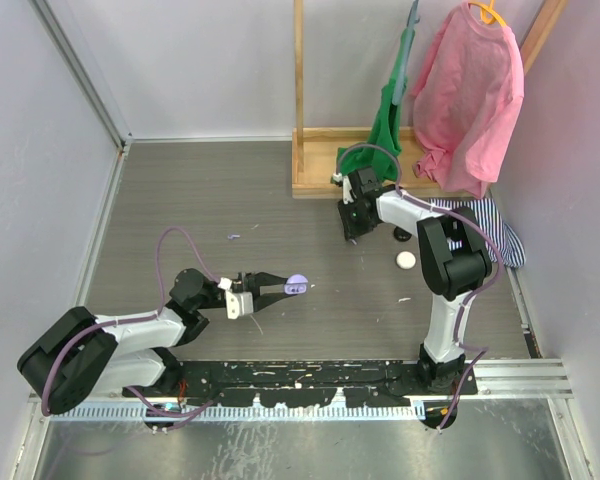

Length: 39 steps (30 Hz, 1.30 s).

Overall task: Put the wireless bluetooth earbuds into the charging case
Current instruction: Move the earbud to the center of the board.

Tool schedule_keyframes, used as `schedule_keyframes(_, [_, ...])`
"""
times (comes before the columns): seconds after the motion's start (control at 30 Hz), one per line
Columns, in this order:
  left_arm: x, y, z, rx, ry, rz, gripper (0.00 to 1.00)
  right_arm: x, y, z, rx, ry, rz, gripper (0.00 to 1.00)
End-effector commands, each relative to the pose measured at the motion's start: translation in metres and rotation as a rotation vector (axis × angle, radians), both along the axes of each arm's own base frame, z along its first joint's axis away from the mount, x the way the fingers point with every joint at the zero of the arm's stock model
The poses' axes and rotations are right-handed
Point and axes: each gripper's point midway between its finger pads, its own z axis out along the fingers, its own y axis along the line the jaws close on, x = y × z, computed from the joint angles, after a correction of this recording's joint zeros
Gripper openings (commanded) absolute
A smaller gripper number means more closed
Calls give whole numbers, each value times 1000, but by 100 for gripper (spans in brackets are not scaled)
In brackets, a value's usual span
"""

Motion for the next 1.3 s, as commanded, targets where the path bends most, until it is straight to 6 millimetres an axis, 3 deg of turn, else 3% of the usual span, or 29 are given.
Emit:
schedule_keyframes(0.0, [1,-1,17,-41,-68,11,0,1,-2,12,-18,-16,-1,25])
schedule_keyframes(0.2, [2,0,17,-42,-68,18,0,-13,0,23,-35,-22,-9,23])
schedule_keyframes(0.43, [1,1,18,-41,-64,22,0,-50,10,32,-31,9,-30,23])
schedule_keyframes(0.77, [-1,1,20,-45,-59,16,0,-109,18,12,-50,56,-58,23])
schedule_keyframes(0.93, [-1,0,19,-44,-55,13,0,-117,16,11,-50,35,-97,24])
schedule_keyframes(1.13, [-2,0,20,-45,-55,10,0,-122,14,19,-34,22,-103,40])
schedule_keyframes(1.27, [-2,0,20,-44,-54,9,0,-128,13,19,-26,33,-101,44])
